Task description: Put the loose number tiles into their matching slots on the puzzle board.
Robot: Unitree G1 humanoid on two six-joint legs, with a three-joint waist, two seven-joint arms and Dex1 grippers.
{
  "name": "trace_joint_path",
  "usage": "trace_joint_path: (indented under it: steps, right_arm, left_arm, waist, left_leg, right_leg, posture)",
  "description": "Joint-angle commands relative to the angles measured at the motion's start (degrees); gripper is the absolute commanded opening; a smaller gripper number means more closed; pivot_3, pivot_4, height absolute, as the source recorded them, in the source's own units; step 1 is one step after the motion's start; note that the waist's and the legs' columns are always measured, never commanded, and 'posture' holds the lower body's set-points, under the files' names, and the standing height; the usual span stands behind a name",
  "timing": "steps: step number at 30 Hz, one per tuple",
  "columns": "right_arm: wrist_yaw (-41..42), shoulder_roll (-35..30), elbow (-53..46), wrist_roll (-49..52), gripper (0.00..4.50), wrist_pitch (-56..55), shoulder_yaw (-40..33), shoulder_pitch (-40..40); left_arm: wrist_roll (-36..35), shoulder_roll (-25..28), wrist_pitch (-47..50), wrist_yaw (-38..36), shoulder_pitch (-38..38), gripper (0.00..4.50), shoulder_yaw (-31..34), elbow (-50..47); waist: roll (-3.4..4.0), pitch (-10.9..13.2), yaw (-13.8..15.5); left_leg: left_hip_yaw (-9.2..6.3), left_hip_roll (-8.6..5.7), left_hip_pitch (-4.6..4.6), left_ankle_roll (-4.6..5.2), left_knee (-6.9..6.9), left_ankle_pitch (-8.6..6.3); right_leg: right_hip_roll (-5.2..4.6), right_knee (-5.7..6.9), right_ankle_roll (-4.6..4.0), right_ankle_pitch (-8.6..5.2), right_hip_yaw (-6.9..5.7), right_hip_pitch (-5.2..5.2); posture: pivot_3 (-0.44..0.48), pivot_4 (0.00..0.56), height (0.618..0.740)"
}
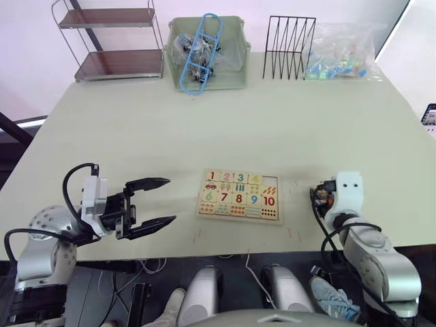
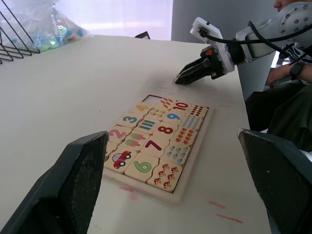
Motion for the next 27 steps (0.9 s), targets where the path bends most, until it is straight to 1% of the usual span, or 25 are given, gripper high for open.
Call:
trace_joint_path:
  steps: [1,6,7,8,10,11,13,17,20,23,25,27]
  right_arm:
    - [-0.7,1.1,-3.0,0.0,1.46,0.5,2.3,0.4]
    - [-1.0,2.2,-2.9,0.0,1.46,1.1,1.2,0.2]
    - [-0.7,2.0,-3.0,0.1,2.26,1.1,1.3,0.3]
    - [-0.5,1.8,-3.2,0.2,2.5,0.9,1.3,0.3]
    - [-0.1,1.5,-3.5,0.3,2.84,0.3,0.7,0.1]
    - [0.2,1.3,-3.6,0.2,3.45,-0.8,0.3,-0.2]
    - [1.6,0.3,-4.0,0.5,4.46,-3.1,-0.2,-0.6]
    - [4.1,-0.8,-6.1,2.2,4.46,-5.1,-1.2,-0.1]
    - [8.7,-4.2,-6.4,4.4,4.46,-7.5,-4.1,0.5]
    - [17.5,-11.3,-2.8,7.4,4.46,-11.3,-8.3,0.2]
    - [28.1,-18.7,2.7,11.2,4.46,-16.2,-13.4,-1.0]
    - [33.9,-23.2,6.9,13.7,4.46,-19.6,-16.0,-1.6]
  left_arm:
    - [-0.2,0.9,-0.2,-0.2,0.3,4.5,0.6,-0.9]
    - [-0.4,1.1,0.0,0.1,1.1,4.5,0.9,-1.7]
    - [-0.4,1.1,0.0,0.2,1.1,4.5,0.9,-1.8]
    - [-0.4,1.1,0.1,0.3,1.2,4.5,0.9,-1.9]
    - [-0.5,1.1,0.1,0.5,1.3,4.5,1.0,-2.1]
    - [-0.5,1.1,0.2,0.6,1.5,4.5,1.0,-2.2]
    - [-0.6,1.1,0.3,0.7,1.7,4.5,1.1,-2.4]
    - [-0.8,1.3,0.5,0.8,2.0,4.5,1.3,-2.7]
    - [-0.8,1.7,0.6,0.3,1.7,4.5,1.4,-2.2]
    - [-0.9,2.2,0.8,-0.6,1.4,4.5,1.0,-1.9]
    - [-1.0,3.2,0.8,-2.8,1.3,4.5,0.7,-0.8]
    - [-0.9,3.9,0.7,-4.2,1.1,4.5,0.6,0.2]
  waist:
    - [0.0,0.0,0.0]
    - [0.0,0.0,0.0]
    - [-0.01,0.0,0.0]
    - [-0.01,0.0,0.1]
    - [-0.01,0.0,0.1]
    - [-0.01,0.0,0.1]
    - [0.0,0.0,0.1]
    - [0.0,0.0,0.0]
    - [0.0,0.0,0.0]
    - [-0.01,0.0,0.2]
    - [0.01,0.0,0.1]
    - [0.0,0.0,0.1]
  left_leg:
    - [-0.04,0.0,0.0,0.0,0.0,0.0]
    - [-0.26,0.0,0.0,0.0,0.0,0.0]
    - [-0.28,0.0,0.0,0.0,0.0,0.0]
    - [-0.3,0.0,0.0,0.0,0.0,0.0]
    - [-0.31,-0.01,-0.01,0.0,0.0,0.0]
    - [-0.31,-0.01,-0.01,0.0,0.0,0.0]
    - [-0.31,-0.01,-0.01,0.0,0.0,0.0]
    - [-0.32,-0.01,-0.02,0.0,0.0,0.0]
    - [-0.35,-0.01,-0.02,0.0,0.0,0.0]
    - [-0.34,-0.04,-0.03,0.0,0.02,0.0]
    - [-0.36,-0.03,-0.03,0.0,0.01,0.0]
    - [-0.25,-0.05,-0.02,0.0,0.03,0.0]
  right_leg:
    - [0.0,0.0,0.0,0.0,0.0,0.0]
    - [0.0,-0.01,0.0,0.0,-0.01,0.0]
    - [0.0,-0.01,0.0,0.0,-0.02,0.0]
    - [0.0,-0.01,0.0,0.0,-0.03,0.0]
    - [-0.01,-0.02,0.0,0.0,-0.04,0.01]
    - [-0.01,-0.02,0.0,0.0,-0.04,0.01]
    - [-0.01,-0.03,0.0,-0.01,-0.04,0.01]
    - [0.0,-0.03,0.0,-0.01,-0.04,0.0]
    - [0.01,-0.03,0.0,-0.01,-0.07,0.0]
    - [-0.02,-0.05,0.11,-0.07,-0.07,0.03]
    - [-0.01,-0.05,0.12,-0.08,-0.09,0.03]
    - [-0.04,-0.06,0.13,-0.07,-0.03,0.03]
  posture:
    - [0.0,0.15,0.74]
    - [0.0,0.15,0.74]
    - [0.0,0.15,0.74]
    - [0.0,0.15,0.74]
    - [0.0,0.15,0.74]
    - [0.0,0.15,0.74]
    - [0.0,0.15,0.74]
    - [0.0,0.15,0.74]
    - [0.0,0.15,0.74]
    - [0.0,0.15,0.74]
    - [0.0,0.15,0.74]
    - [0.0,0.15,0.74]
